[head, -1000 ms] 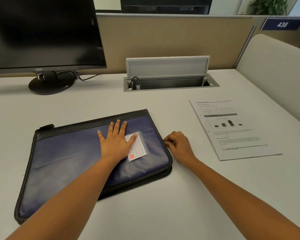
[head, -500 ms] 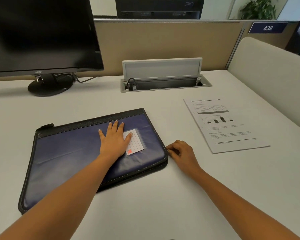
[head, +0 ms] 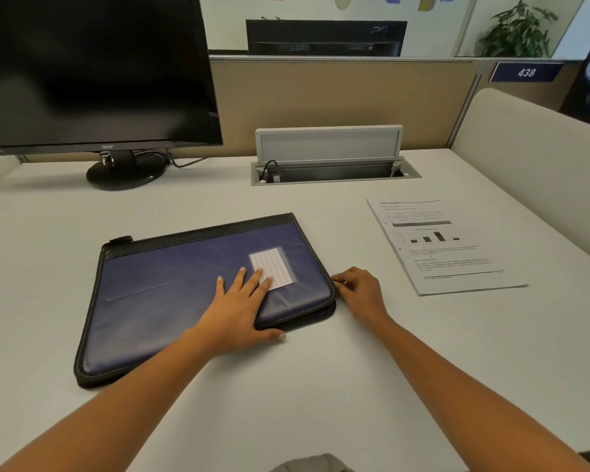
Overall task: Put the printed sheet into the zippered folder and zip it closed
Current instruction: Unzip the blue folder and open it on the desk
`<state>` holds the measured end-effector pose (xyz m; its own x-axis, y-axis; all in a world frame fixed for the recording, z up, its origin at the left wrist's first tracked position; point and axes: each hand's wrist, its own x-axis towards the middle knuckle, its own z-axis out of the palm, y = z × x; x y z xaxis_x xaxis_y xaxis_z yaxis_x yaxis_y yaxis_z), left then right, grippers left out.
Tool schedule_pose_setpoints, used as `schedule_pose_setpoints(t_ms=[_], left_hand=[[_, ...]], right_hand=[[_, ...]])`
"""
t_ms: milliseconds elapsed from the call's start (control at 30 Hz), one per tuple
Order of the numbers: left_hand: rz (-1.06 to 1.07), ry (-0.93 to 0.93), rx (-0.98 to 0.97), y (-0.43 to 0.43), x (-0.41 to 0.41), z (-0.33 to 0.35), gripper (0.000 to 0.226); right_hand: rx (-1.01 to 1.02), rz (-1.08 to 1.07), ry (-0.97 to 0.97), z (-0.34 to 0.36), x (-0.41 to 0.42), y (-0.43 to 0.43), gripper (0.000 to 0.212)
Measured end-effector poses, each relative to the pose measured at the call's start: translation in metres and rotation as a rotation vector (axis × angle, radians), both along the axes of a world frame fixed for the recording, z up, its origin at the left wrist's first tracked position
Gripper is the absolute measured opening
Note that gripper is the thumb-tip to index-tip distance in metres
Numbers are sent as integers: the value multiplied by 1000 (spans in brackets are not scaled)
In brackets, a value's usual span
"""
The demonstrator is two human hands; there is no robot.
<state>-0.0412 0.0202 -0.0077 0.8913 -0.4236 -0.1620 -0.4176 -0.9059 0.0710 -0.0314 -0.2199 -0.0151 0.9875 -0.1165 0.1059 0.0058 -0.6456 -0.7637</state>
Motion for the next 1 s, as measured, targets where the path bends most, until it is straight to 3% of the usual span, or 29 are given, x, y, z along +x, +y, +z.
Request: schedule_pose_setpoints(t_ms=[267,600,1000], left_hand=[[-55,-20,151,-4,-5,7,84],[-58,-57,194,-18,0,11,76],[5,-71,168,-35,13,6,77]], right_hand=[[-32,-33,-25,-3,-15,-1,15],[67,-95,-47,-4,-39,-2,13],[-61,-272,-48,-7,-35,13,18]])
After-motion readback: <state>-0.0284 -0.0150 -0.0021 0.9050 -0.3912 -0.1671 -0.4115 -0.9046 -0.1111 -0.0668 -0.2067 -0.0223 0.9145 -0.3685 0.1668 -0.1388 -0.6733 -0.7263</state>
